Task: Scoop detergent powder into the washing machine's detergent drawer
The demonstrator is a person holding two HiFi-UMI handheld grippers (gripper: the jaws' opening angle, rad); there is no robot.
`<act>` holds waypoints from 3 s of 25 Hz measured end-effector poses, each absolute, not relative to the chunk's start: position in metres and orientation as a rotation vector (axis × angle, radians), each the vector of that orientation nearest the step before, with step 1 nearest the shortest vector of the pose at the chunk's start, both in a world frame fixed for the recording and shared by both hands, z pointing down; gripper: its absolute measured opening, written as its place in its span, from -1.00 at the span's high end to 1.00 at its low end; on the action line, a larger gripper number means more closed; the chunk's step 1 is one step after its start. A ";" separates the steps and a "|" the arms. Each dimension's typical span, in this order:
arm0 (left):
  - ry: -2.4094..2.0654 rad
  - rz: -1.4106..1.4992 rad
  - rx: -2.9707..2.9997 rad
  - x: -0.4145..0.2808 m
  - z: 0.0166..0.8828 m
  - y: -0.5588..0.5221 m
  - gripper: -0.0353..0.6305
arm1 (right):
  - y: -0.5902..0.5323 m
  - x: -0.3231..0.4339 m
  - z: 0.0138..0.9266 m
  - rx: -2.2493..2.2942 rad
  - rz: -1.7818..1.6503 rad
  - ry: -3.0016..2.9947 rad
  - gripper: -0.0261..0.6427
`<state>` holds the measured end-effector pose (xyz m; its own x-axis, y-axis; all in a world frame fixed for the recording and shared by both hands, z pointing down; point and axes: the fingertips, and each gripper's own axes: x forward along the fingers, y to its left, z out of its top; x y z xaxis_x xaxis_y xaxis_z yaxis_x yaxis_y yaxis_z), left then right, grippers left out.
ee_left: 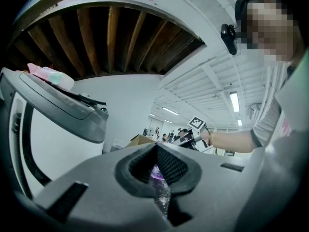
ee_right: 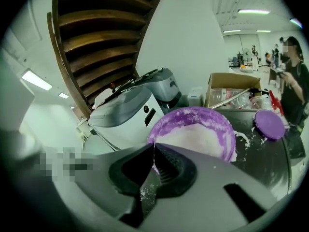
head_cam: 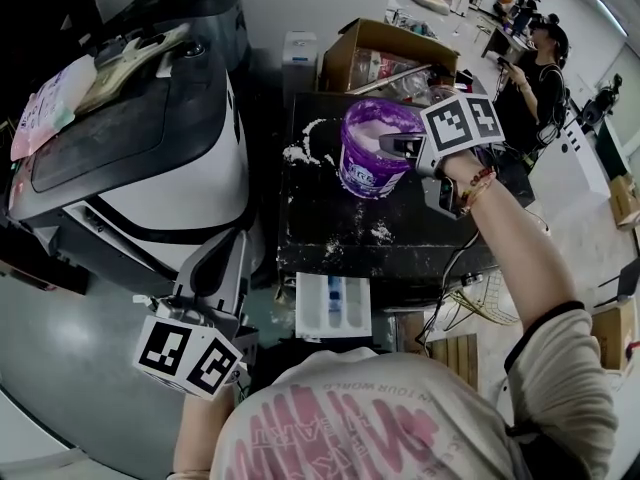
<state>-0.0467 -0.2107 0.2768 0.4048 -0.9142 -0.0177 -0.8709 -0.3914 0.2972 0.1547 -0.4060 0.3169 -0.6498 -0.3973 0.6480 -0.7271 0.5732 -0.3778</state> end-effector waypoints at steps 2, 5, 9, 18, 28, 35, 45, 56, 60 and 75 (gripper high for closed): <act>-1.566 -0.258 2.420 -0.046 0.278 -0.211 0.88 | -0.404 0.156 0.314 0.928 0.879 -2.322 0.91; -1.557 -0.252 2.424 -0.044 0.279 -0.211 0.88 | -0.402 0.158 0.313 0.970 0.895 -2.330 0.91; -1.554 -0.250 2.419 -0.043 0.280 -0.212 0.88 | -0.400 0.161 0.308 1.015 0.914 -2.375 0.91; -1.536 -0.225 2.436 -0.034 0.279 -0.210 0.88 | -0.399 0.170 0.307 1.162 1.067 -2.499 0.91; -1.521 -0.215 2.434 -0.028 0.279 -0.201 0.88 | -0.395 0.184 0.312 1.269 1.345 -2.592 0.91; -1.463 -0.225 2.394 -0.018 0.288 -0.196 0.88 | -0.395 0.193 0.316 1.319 1.550 -2.643 0.91; -1.428 -0.234 2.319 -0.022 0.297 -0.195 0.88 | -0.389 0.204 0.320 1.366 1.741 -2.674 0.91; -1.414 -0.160 2.416 -0.051 0.278 -0.205 0.88 | -0.385 0.203 0.317 1.530 1.790 -2.659 0.91; -1.397 -0.146 2.433 -0.066 0.273 -0.208 0.88 | -0.383 0.203 0.315 1.601 1.769 -2.645 0.91; -1.312 -0.121 2.512 -0.088 0.260 -0.211 0.88 | -0.365 0.212 0.286 1.763 1.771 -2.697 0.91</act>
<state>-0.0878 -0.2107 0.2604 0.5783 -0.8132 0.0652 -0.7877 -0.5359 0.3039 0.2122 -0.3653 0.2858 -0.4327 -0.8998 0.0559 -0.4090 0.1407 -0.9016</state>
